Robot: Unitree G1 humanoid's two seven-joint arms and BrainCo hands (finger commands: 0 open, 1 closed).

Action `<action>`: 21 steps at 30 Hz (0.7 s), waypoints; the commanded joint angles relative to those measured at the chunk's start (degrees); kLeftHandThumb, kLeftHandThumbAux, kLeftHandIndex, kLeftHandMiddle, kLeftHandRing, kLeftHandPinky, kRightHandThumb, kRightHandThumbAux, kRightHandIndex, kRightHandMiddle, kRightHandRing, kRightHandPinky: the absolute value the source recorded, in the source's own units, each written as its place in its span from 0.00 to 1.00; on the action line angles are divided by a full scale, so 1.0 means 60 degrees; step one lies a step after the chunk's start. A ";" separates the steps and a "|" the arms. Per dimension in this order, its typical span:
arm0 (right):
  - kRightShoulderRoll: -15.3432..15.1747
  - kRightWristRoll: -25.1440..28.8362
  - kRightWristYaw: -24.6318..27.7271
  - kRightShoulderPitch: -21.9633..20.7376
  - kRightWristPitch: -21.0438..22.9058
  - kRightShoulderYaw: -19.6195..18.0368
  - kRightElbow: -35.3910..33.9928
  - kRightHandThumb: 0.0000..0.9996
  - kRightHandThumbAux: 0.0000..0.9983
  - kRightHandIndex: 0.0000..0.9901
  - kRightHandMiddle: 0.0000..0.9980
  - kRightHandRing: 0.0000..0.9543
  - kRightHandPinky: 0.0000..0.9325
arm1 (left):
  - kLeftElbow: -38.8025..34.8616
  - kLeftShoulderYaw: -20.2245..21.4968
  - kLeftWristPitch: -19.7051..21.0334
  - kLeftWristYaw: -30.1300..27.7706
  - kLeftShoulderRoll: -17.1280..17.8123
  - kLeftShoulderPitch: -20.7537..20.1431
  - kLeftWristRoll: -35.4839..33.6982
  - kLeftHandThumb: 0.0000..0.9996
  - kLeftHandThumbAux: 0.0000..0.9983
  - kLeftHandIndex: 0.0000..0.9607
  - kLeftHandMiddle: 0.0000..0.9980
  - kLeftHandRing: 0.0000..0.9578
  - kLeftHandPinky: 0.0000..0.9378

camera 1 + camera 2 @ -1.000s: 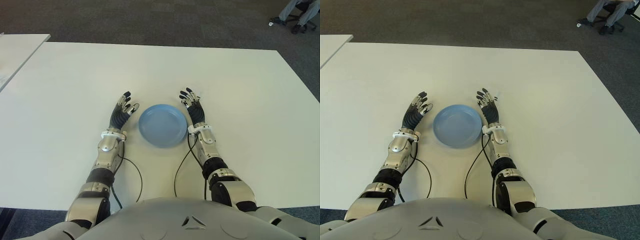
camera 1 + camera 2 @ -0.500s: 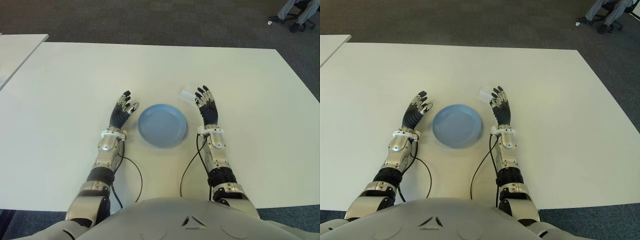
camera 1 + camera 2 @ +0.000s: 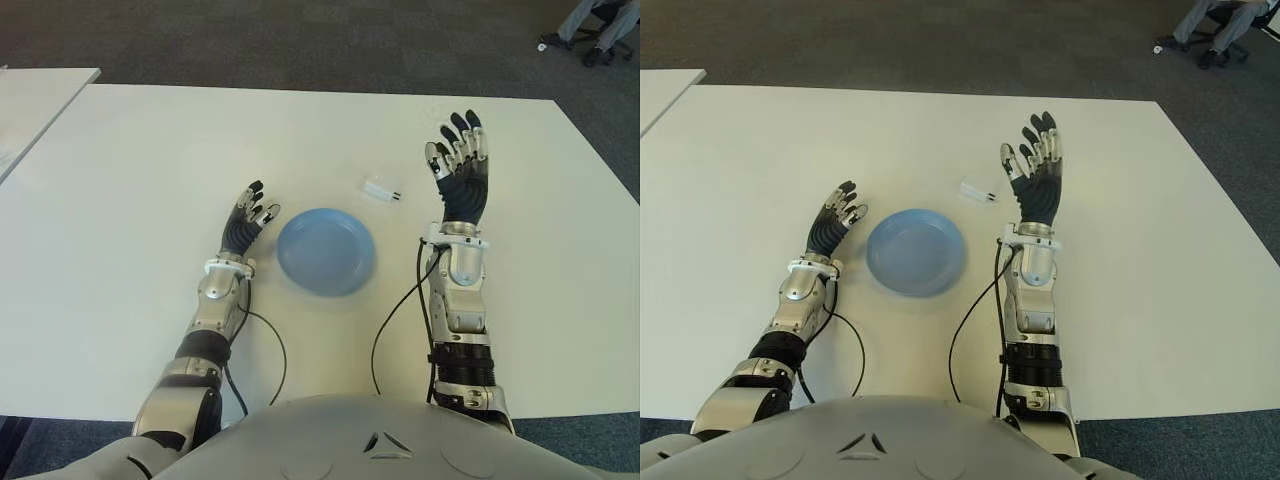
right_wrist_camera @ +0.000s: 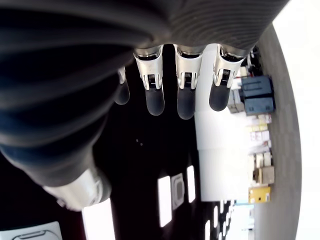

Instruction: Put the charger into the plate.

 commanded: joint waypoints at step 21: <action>-0.1748 -0.1454 0.0045 -0.2096 0.0106 -0.0170 0.1516 0.51 0.73 0.03 0.18 0.16 0.16 | 0.0332 -0.0124 0.0503 0.0356 -0.0243 0.0099 0.0190 0.00 0.54 0.00 0.00 0.00 0.00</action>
